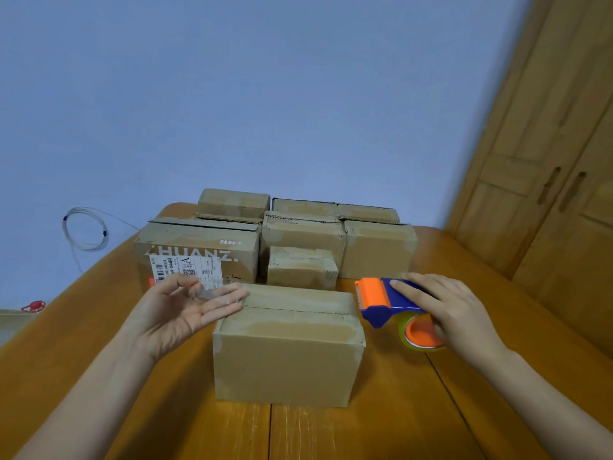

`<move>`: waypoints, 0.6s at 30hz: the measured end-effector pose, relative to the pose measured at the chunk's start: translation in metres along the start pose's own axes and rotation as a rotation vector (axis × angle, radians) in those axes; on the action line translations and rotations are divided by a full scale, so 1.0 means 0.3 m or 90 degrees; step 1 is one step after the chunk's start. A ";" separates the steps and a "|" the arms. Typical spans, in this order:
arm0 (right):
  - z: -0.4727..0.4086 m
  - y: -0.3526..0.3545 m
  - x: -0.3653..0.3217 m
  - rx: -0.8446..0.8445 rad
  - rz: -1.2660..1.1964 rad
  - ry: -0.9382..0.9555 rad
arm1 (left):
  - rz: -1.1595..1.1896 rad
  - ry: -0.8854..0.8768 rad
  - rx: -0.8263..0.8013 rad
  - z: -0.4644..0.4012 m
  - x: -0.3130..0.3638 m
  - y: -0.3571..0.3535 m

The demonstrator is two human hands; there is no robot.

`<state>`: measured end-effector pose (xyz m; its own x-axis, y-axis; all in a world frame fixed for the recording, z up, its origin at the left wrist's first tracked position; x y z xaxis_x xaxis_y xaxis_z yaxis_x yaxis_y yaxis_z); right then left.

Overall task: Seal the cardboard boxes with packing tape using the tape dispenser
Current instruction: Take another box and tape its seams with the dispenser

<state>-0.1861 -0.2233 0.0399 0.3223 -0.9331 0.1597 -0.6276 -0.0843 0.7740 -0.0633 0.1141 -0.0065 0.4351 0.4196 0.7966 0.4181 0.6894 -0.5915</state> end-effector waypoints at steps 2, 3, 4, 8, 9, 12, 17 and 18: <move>0.016 -0.031 0.000 0.000 -0.020 -0.015 | 0.007 -0.005 -0.006 -0.009 -0.003 0.009; 0.030 -0.050 0.003 0.001 -0.040 -0.030 | 0.014 -0.007 -0.011 -0.015 -0.005 0.013; 0.044 -0.069 0.007 0.007 -0.067 -0.048 | 0.020 -0.011 -0.011 -0.020 -0.007 0.020; 0.093 -0.116 0.008 0.047 -0.143 -0.100 | 0.045 -0.014 0.007 -0.028 -0.011 0.053; 0.101 -0.122 0.007 0.053 -0.148 -0.107 | 0.024 -0.010 0.027 -0.026 -0.005 0.060; 0.121 -0.149 0.015 0.069 -0.173 -0.131 | -0.177 0.000 0.127 -0.005 0.032 0.086; 0.130 -0.167 0.024 0.066 -0.176 -0.147 | -0.488 0.032 0.189 0.023 0.089 0.118; 0.132 -0.171 0.024 0.064 -0.177 -0.147 | -0.516 0.034 0.191 0.025 0.090 0.121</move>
<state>-0.1797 -0.2396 -0.0228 0.3296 -0.9227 -0.1997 -0.6088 -0.3694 0.7020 -0.0423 0.1550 -0.0055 0.1331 -0.2920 0.9471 0.3911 0.8935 0.2205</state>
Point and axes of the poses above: each hand's wrist, its own z-axis away from the middle knuckle, its own y-axis out of the back of the hand, x = y × z, the point moved 6 cm from there along -z, towards the middle knuckle, and after that the axes turned 12 degrees about -z, right-handed, at the moved point
